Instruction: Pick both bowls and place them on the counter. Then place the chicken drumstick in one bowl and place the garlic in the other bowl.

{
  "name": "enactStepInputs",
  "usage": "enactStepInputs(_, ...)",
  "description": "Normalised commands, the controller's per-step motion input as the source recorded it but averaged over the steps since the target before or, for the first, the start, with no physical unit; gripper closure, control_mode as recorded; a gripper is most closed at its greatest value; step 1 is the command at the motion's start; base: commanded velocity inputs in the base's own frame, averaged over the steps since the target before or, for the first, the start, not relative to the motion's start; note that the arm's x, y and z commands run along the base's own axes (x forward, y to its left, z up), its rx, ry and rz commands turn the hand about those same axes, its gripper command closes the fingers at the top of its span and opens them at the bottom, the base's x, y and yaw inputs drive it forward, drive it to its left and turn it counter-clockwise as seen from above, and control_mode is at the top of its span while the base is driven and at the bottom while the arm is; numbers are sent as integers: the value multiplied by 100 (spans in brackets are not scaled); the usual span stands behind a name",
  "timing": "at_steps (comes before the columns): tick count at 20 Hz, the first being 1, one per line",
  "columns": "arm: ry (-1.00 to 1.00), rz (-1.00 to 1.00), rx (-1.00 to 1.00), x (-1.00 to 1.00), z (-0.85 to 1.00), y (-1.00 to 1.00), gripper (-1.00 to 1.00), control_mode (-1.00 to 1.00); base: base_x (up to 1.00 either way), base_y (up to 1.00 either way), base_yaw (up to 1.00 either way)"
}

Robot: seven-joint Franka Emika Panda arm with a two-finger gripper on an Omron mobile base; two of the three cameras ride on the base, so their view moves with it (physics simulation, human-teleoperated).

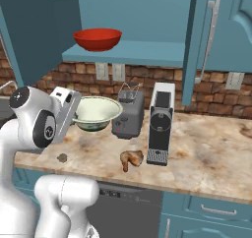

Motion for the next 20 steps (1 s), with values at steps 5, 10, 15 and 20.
enactStepInputs(5,16,0,-4,1,-56,1,100,-100,0,0,0)
enactStepInputs(10,11,0,-3,19,-54,5,100,-100,0,0,0)
enactStepInputs(15,3,0,-1,30,-46,0,100,-100,0,0,0)
enactStepInputs(20,2,0,0,27,-54,0,100,-100,0,0,0)
